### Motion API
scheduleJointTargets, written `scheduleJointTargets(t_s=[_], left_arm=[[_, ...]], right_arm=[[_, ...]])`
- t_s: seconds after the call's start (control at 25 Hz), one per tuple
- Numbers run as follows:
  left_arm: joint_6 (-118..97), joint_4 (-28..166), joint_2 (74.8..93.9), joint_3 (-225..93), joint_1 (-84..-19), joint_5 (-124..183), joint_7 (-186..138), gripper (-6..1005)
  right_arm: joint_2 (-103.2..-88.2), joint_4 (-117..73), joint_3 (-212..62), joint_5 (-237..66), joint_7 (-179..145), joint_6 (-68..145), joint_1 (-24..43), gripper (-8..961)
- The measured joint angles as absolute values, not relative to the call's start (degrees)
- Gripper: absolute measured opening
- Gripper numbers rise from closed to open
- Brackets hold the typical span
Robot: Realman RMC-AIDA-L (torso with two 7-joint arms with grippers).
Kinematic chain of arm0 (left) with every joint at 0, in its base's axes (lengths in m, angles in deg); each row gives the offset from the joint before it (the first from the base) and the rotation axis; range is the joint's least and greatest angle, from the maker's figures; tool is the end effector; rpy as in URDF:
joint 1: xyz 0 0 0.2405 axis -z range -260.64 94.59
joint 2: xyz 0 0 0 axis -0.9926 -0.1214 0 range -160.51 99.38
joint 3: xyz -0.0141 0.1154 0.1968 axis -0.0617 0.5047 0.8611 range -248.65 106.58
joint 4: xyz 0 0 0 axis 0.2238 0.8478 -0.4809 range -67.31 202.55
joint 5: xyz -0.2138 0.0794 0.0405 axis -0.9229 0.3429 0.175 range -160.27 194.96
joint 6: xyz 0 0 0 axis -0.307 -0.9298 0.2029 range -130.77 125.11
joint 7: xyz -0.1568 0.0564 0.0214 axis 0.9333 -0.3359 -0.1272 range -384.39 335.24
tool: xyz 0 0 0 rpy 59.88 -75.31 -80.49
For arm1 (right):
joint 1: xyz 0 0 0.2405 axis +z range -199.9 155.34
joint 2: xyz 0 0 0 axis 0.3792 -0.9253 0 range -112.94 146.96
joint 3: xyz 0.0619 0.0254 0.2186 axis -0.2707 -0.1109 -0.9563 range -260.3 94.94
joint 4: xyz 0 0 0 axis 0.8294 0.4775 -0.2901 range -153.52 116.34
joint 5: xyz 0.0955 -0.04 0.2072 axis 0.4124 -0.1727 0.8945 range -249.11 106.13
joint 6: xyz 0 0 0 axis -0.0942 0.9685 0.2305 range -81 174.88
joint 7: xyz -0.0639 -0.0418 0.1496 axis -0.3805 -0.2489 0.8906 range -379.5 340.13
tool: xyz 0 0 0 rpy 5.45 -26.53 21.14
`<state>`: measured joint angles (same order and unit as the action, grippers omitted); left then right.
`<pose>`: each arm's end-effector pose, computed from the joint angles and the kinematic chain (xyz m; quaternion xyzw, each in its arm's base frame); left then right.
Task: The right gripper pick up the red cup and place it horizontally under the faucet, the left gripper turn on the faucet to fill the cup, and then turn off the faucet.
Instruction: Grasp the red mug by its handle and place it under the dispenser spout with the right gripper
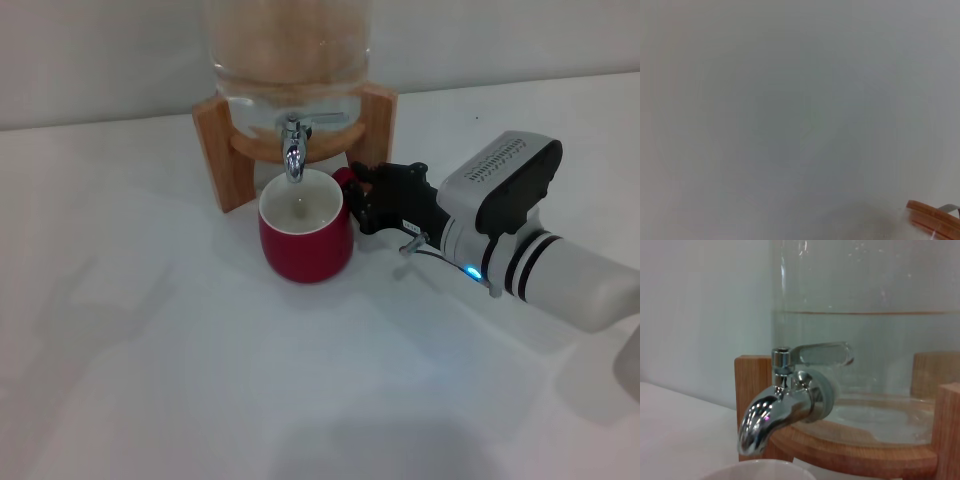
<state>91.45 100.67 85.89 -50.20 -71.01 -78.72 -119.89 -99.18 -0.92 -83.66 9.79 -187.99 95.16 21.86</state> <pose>-0.3391 0.2802 0.1204 -0.6959 -0.3563 -0.5023 0.3694 0.2285 0.3972 -0.1102 -0.8478 0.2172 0.2400 0.4201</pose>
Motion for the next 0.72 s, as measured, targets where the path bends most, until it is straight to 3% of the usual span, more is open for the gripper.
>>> scheduleJointTargets(t_s=[0.72], left_arm=[[91.5,100.7,85.80,-50.3,-71.2,-78.8,-119.9,875]], right_arm=[[-99.17,-1.5,-83.0,8.9,-187.6,96.2,21.2,192]])
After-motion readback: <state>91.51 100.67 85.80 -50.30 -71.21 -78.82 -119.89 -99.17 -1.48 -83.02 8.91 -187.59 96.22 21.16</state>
